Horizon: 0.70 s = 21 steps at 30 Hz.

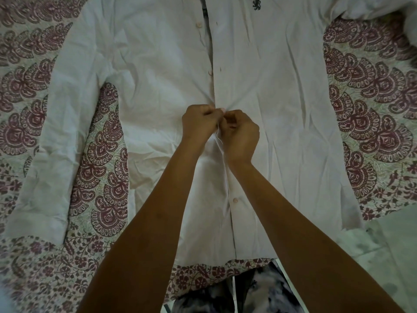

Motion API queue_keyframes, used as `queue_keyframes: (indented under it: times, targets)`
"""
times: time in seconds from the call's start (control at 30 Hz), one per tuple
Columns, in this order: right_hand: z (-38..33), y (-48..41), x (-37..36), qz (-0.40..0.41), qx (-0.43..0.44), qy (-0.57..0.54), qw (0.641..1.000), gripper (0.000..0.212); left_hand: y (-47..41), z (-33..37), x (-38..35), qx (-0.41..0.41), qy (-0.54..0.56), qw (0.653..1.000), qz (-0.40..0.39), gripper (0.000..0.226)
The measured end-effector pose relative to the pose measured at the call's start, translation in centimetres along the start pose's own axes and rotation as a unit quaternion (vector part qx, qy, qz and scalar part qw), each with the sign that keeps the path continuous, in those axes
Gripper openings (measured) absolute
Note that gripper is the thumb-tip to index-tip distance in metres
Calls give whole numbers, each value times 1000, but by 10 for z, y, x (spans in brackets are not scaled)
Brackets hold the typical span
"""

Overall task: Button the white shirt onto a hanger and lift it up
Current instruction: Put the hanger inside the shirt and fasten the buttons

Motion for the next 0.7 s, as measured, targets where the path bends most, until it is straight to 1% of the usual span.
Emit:
queue_keyframes:
  times: [0.07,0.17,0.33,0.47,0.53,0.6,0.67,0.7]
  targets:
    - [-5,6,-1,24,8,2,1000,16,0,-4,2,10,27,1000,3,19]
    - [-7,9,-1,50,15,0,999,19,0,-8,2,25,54,998,29,19]
    - [-6,6,-1,41,43,20,998,19,2,-16,-2,22,66,993,96,21]
    - [-9,1,3,32,39,2,999,18,-2,-18,-5,25,71,990,120,25]
    - [-7,-3,5,6,1,-23,1000,16,-3,-19,-7,14,73,991,110,26]
    - [-1,-10,4,-52,-68,-66,994,15,-4,-19,-5,-25,33,995,89,23]
    - [5,-16,3,-122,-134,-134,974,20,-4,-18,-3,-68,-6,996,62,11]
    - [7,-18,3,-145,-151,-159,965,22,-4,-16,-3,-87,-18,995,50,7]
Point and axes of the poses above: each hand's wrist, its own y-axis away from the middle knuckle, its own x-axis out of the back of the hand, z = x × y, the point moved 4 cm from there along -y, towards the middle knuckle, and after that the axes turned 15 degrees about y, right-handed, at the moved point
